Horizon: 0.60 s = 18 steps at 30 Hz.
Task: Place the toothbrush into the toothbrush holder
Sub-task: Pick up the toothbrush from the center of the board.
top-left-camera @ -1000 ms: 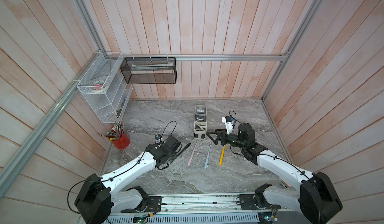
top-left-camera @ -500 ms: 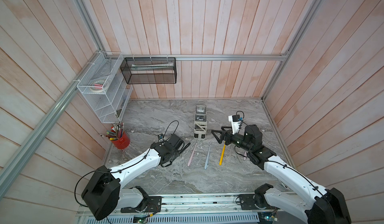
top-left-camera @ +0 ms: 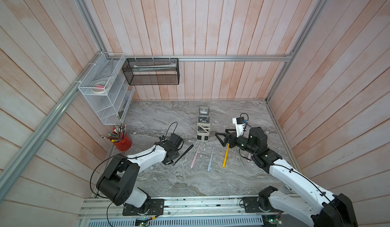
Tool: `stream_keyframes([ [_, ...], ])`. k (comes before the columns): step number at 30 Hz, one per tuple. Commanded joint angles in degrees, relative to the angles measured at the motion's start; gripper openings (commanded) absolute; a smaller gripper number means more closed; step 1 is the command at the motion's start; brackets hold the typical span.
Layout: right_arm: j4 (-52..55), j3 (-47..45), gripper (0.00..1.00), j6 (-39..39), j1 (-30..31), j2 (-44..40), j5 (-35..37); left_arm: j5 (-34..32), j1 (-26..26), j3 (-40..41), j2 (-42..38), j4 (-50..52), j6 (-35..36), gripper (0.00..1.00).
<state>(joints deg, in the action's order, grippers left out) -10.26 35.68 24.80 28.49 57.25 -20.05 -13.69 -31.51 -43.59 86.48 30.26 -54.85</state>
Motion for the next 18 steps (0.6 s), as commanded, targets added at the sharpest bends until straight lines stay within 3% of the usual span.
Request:
stream_keyframes([
  [1,1.0,0.8,0.98,-1.0,0.4,-1.3,0.8,1.0,0.1,0.2,0.9,-2.5,0.9,0.44],
  [10,1.5,1.1,0.98,-0.9,0.5,-1.8,0.8,0.6,0.5,0.8,3.1,-3.2,0.6,0.32],
  [18,1.6,1.5,0.98,-0.7,0.6,-1.7,0.8,0.5,0.5,3.0,2.2,-2.9,1.0,0.28],
])
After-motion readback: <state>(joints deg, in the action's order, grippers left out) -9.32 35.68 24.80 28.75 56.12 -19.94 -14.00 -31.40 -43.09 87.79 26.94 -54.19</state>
